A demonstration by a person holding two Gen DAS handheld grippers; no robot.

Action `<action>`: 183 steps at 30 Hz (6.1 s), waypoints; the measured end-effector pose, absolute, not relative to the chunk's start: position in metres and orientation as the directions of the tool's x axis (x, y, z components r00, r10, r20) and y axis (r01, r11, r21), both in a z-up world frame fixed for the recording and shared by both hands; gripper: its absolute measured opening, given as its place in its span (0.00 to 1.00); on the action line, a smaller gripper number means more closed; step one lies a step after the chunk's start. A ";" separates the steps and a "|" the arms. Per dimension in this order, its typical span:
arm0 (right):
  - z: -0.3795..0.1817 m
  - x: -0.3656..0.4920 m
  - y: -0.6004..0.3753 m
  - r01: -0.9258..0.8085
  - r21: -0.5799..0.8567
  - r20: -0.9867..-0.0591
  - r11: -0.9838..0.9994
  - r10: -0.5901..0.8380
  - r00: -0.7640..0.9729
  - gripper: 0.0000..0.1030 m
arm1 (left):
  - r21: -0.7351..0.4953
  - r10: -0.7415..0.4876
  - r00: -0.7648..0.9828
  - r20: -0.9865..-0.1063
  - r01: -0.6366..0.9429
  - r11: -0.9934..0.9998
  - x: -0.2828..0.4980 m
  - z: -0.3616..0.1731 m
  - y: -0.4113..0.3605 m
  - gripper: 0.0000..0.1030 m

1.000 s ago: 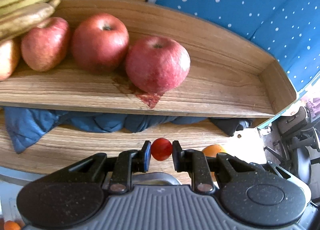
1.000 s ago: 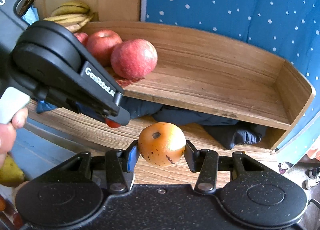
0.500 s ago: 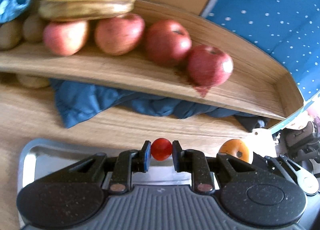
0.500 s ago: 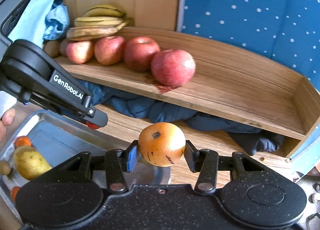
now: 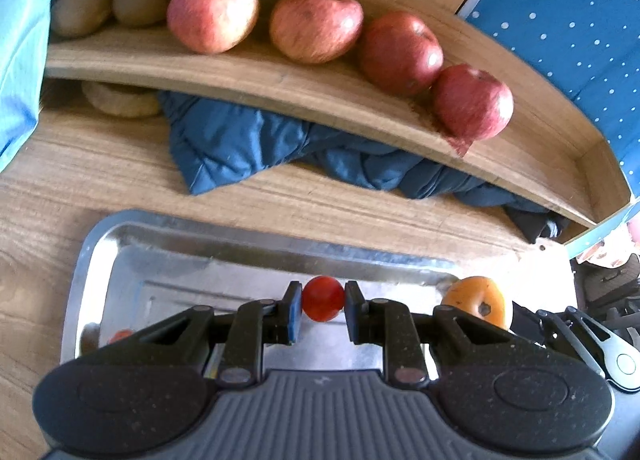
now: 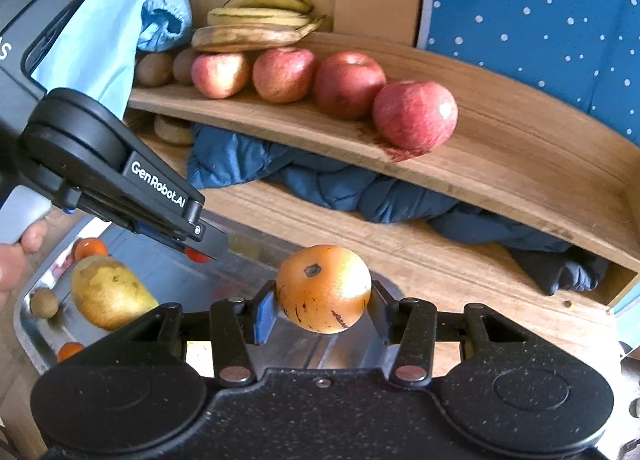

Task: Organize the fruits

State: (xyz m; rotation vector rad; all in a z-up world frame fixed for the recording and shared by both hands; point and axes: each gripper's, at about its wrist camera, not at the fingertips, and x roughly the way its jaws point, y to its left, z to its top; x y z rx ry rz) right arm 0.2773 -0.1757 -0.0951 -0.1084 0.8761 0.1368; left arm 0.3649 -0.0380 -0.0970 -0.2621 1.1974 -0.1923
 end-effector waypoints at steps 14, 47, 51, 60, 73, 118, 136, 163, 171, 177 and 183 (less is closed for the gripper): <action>-0.100 0.275 -0.166 -0.182 -0.023 -0.786 0.983 0.095 0.610 0.48 | -0.289 -0.268 0.332 -0.904 -0.014 0.957 0.364 -0.102 -0.030 0.23; -0.117 0.305 -0.125 -0.270 0.041 -0.807 0.962 0.191 0.559 0.48 | -0.246 -0.195 0.341 -0.920 -0.114 0.963 0.369 -0.116 0.020 0.23; -0.120 0.307 -0.121 -0.275 0.047 -0.810 0.960 0.197 0.552 0.48 | -0.242 -0.189 0.342 -0.921 -0.118 0.963 0.370 -0.117 0.023 0.23; -0.123 0.310 -0.118 -0.276 0.051 -0.817 0.960 0.199 0.541 0.48 | -0.236 -0.185 0.343 -0.921 -0.113 0.965 0.372 -0.118 0.026 0.24; -0.125 0.311 -0.120 -0.252 0.040 -0.825 0.967 0.174 0.537 0.48 | -0.234 -0.183 0.346 -0.920 -0.112 0.966 0.371 -0.117 0.025 0.24; -0.114 0.295 -0.144 -0.118 0.031 -0.815 0.993 0.093 0.571 0.70 | -0.206 -0.157 0.379 -0.912 -0.093 0.974 0.365 -0.108 0.016 0.70; -0.098 0.286 -0.155 -0.097 0.046 -0.787 0.994 0.096 0.609 0.92 | -0.191 -0.136 0.419 -0.898 -0.093 0.977 0.356 -0.092 0.008 0.87; -0.068 0.263 -0.178 -0.088 0.052 -0.726 0.995 0.098 0.681 0.99 | -0.152 -0.066 0.492 -0.868 -0.137 0.979 0.332 -0.064 -0.001 0.99; -0.056 0.246 -0.189 -0.083 0.052 -0.700 0.995 0.095 0.708 0.99 | -0.140 -0.018 0.577 -0.817 -0.167 0.976 0.311 -0.047 -0.004 0.99; -0.047 0.229 -0.197 -0.075 0.052 -0.688 0.996 0.091 0.720 0.99 | -0.109 0.020 0.589 -0.808 -0.182 0.977 0.293 -0.045 -0.011 0.99; -0.042 0.212 -0.203 -0.069 0.058 -0.673 0.996 0.090 0.734 0.99 | -0.088 0.037 0.589 -0.807 -0.181 0.980 0.274 -0.043 -0.017 0.99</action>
